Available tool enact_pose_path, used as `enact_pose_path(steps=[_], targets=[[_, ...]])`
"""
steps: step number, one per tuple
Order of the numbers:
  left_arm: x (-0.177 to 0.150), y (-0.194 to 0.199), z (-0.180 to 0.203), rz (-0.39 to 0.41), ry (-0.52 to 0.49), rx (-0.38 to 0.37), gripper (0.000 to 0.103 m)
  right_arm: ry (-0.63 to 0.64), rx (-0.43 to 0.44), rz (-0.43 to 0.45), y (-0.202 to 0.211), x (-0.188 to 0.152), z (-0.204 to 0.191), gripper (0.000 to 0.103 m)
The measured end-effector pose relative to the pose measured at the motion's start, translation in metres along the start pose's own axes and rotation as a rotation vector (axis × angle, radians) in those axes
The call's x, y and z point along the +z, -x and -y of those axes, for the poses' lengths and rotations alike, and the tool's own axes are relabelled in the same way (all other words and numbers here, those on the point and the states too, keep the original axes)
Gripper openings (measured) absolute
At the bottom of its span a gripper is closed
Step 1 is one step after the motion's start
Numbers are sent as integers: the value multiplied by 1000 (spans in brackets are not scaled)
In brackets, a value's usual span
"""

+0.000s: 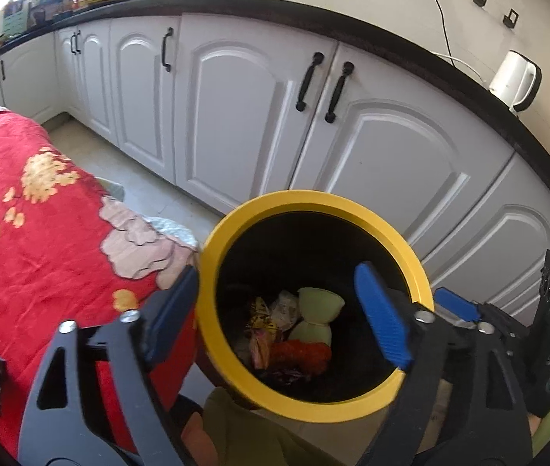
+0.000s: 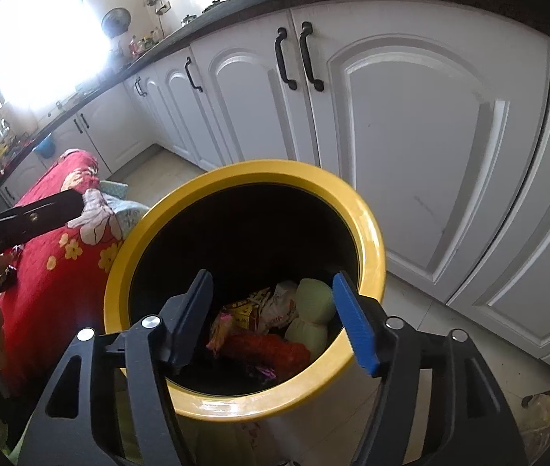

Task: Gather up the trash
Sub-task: 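Move both tools back over the table toward the remaining wrappers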

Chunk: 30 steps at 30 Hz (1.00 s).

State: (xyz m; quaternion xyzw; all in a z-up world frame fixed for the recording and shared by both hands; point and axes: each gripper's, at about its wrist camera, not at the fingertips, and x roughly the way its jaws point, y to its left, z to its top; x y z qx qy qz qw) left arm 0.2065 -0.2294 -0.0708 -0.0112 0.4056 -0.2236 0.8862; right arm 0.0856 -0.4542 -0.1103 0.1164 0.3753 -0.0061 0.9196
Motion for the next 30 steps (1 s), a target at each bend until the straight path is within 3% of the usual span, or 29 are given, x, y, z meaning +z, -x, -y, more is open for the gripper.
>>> enact_pose_path(steps=[2,8,17,30], targets=[[0,6,-3,12,-1,16,92,0,0,11,2,1,-1,69],[-4,31,-17,47,-1,75,92,4,9,58,13,9,-8,77],[-10,73,-50,128,30,181,92,39,75,122,34,22,-37,78],[-19,116,-82,211,62,251,92,131,162,167,57,33,-88,83]])
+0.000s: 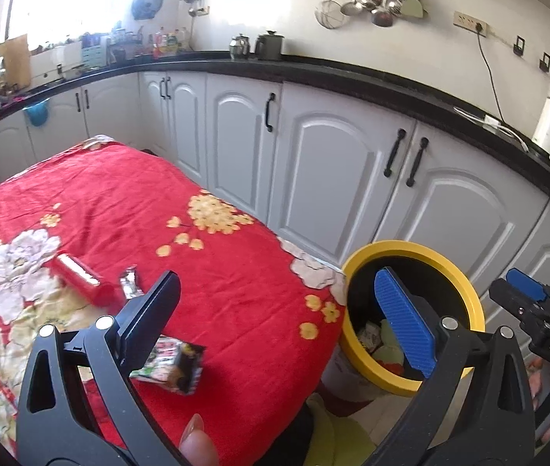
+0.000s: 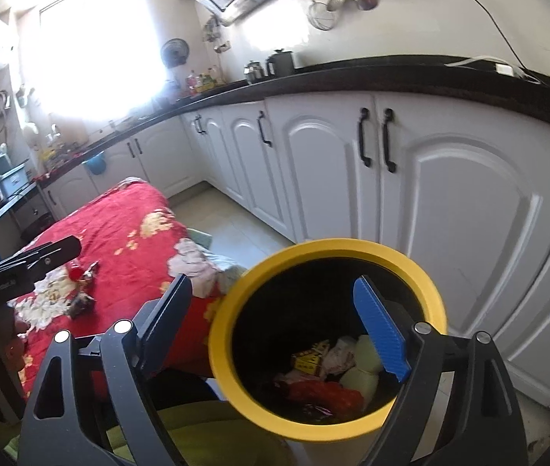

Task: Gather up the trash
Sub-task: 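Move both tools back over the table toward the remaining wrappers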

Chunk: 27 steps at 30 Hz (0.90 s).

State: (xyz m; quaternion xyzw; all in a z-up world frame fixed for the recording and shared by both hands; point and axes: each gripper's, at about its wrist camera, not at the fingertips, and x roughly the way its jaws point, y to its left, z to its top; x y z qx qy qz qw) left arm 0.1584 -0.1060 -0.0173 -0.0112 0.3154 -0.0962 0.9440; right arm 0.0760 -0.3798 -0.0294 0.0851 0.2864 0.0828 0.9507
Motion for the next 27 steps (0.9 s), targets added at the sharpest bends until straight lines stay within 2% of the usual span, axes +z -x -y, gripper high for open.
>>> enact_pose_path(steps=[12,27], targets=[[7,33,-38,73,43,77,92,86,93,0,-1,11,-54,83],[4,62,-84,126,91,180,92,189,218,-5,-18,32,-128,83]])
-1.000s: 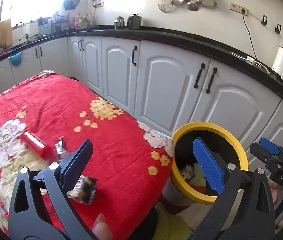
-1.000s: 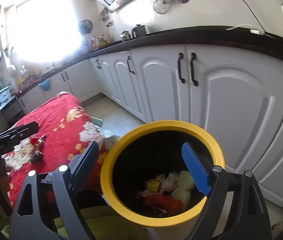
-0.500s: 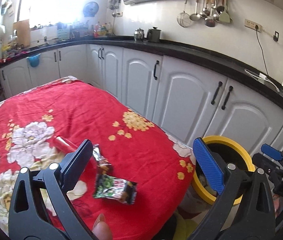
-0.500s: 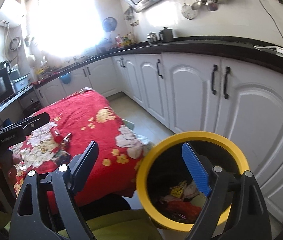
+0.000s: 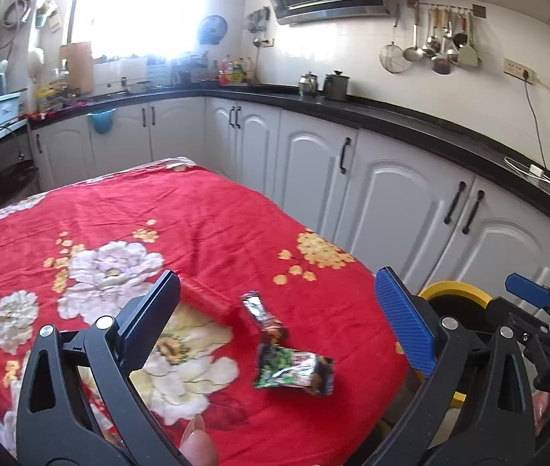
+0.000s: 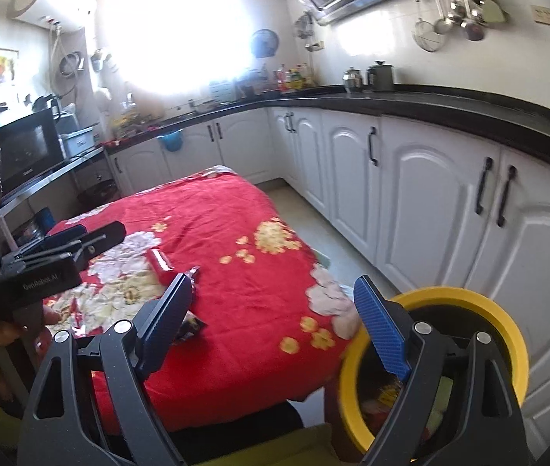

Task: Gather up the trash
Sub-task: 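Move both tools back over the table toward the remaining wrappers, then grasp the brown chocolate bar with the right tool while the left tool grasps the red snack wrapper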

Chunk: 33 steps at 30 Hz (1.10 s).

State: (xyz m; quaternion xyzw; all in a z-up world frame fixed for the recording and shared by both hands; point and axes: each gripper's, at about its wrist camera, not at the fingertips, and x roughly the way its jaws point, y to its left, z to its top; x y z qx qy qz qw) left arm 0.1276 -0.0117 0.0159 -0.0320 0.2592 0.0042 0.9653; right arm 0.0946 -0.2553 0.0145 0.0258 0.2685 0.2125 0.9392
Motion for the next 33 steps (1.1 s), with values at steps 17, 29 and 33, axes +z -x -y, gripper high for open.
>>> enact_pose_path(steps=[17,29,33], targets=[[-2,8,-69,-7,91,123,92,69,77,-37,-44,19,-52,83],[-12,5,-109,-41,157,193,92,89,111,-104,-83,18,-70,83],[-15,3,-116,-54,164,204,92,99,127,-133,-95,16,-78,83]])
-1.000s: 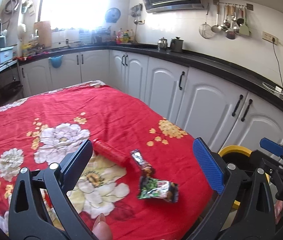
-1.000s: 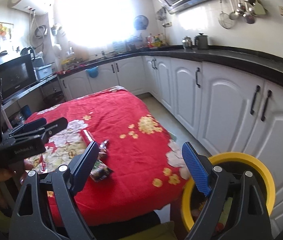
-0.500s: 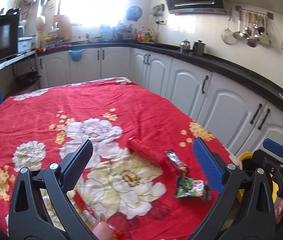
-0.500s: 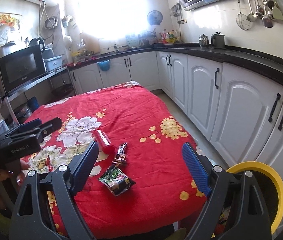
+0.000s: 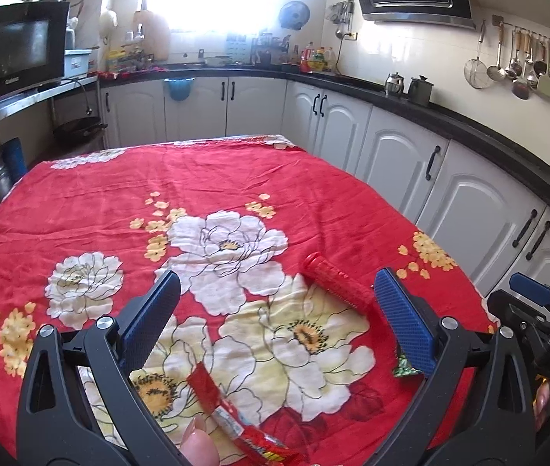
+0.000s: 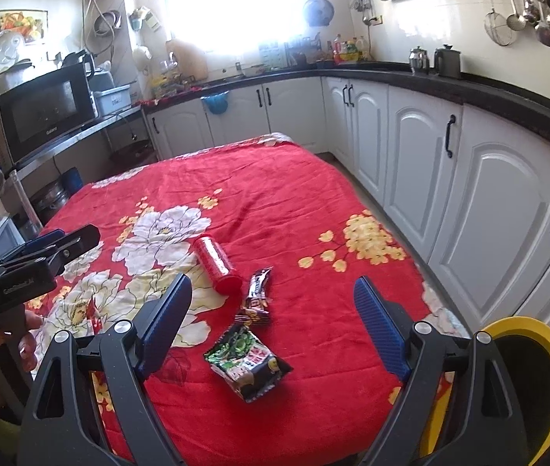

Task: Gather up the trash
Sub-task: 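Grasp the brown chocolate bar with the right tool while the left tool grasps the red snack wrapper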

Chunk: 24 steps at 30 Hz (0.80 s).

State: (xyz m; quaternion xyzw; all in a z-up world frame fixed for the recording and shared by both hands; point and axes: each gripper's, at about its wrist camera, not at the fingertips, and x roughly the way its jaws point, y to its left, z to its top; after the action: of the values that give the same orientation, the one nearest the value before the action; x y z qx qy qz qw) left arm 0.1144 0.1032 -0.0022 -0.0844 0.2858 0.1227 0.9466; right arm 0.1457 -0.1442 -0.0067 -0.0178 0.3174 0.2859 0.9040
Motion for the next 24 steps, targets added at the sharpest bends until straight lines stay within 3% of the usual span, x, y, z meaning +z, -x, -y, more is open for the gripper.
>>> enact_pose_path(steps=[16,24], targets=[[-33,-33,-29,-165,96,60,92,39,4,-153,-66,-3,-7,82],[-53,-46,-36,-253,162,87,92,22,33,-254,-103,-7,-3,62]])
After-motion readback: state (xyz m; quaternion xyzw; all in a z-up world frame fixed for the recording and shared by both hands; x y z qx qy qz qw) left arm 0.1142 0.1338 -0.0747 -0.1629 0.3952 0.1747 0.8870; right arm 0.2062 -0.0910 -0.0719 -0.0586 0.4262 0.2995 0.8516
